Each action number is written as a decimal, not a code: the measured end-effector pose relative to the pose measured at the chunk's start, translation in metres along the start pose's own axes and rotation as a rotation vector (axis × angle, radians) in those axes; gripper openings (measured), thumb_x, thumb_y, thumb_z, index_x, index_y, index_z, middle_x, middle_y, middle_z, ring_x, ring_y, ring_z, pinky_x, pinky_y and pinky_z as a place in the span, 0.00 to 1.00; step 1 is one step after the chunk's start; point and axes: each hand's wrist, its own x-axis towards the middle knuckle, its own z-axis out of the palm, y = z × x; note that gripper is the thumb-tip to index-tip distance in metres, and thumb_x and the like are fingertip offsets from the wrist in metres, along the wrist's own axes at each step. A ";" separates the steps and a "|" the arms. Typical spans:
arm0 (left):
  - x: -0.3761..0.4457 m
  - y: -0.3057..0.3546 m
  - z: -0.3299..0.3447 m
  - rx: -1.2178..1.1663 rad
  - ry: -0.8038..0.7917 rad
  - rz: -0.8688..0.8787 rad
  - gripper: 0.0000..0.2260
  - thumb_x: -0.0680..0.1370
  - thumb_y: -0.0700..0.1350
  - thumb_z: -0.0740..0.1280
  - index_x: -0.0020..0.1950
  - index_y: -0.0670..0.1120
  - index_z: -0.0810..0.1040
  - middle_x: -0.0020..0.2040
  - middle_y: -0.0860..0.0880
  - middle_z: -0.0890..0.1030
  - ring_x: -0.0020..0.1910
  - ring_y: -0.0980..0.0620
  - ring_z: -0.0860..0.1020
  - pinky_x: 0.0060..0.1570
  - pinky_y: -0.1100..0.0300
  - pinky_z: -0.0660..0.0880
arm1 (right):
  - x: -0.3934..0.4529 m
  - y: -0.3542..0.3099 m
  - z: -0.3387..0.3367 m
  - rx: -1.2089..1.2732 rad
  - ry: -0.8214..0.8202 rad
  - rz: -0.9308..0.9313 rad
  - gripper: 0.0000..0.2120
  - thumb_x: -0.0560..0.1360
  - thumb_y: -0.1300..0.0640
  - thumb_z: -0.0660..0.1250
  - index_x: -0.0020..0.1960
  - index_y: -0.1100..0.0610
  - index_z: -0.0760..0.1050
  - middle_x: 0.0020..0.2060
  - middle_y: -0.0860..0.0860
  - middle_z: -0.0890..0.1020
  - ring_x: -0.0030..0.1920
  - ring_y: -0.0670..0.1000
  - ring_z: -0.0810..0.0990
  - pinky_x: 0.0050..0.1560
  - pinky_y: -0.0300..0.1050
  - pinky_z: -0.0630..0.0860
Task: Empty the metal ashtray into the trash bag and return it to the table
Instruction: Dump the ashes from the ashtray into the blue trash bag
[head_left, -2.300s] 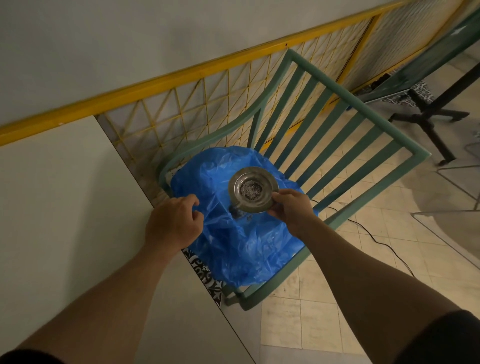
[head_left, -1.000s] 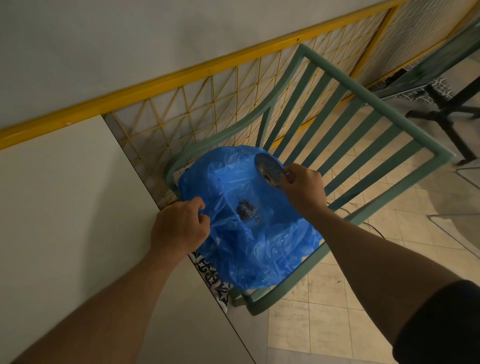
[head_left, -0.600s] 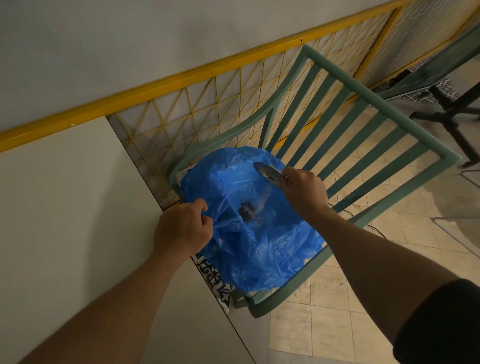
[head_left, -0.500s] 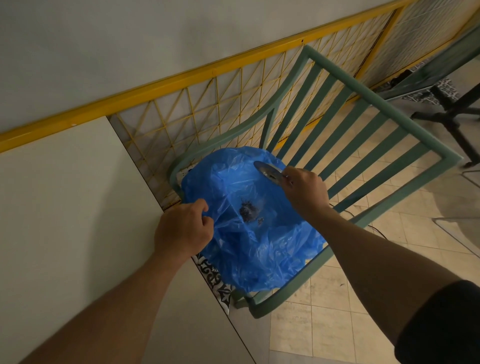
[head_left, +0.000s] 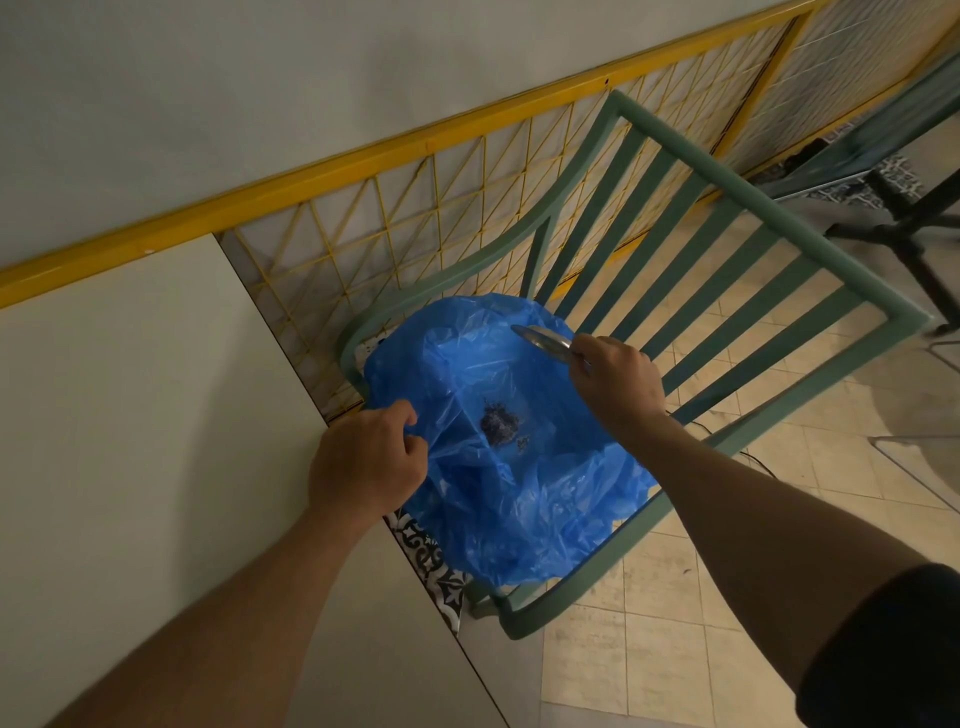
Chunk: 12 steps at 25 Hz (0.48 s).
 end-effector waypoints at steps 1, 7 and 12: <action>0.000 0.000 0.000 0.000 -0.004 -0.001 0.13 0.74 0.47 0.60 0.55 0.47 0.79 0.33 0.50 0.78 0.31 0.50 0.73 0.32 0.59 0.65 | 0.000 0.000 -0.001 0.008 0.023 -0.005 0.08 0.80 0.59 0.62 0.47 0.60 0.78 0.36 0.55 0.81 0.31 0.55 0.75 0.30 0.45 0.71; 0.000 -0.001 0.000 -0.004 -0.006 0.000 0.13 0.74 0.48 0.60 0.55 0.48 0.79 0.32 0.50 0.78 0.31 0.50 0.74 0.31 0.59 0.66 | 0.001 0.001 -0.002 0.022 0.012 -0.028 0.07 0.80 0.60 0.63 0.47 0.60 0.78 0.36 0.55 0.80 0.31 0.52 0.72 0.32 0.41 0.64; 0.000 -0.002 0.002 -0.002 0.010 -0.004 0.13 0.73 0.48 0.60 0.53 0.48 0.79 0.32 0.50 0.79 0.31 0.51 0.74 0.31 0.60 0.65 | -0.002 0.003 0.000 0.023 0.006 -0.025 0.07 0.80 0.60 0.62 0.46 0.59 0.78 0.36 0.55 0.81 0.31 0.54 0.75 0.31 0.44 0.71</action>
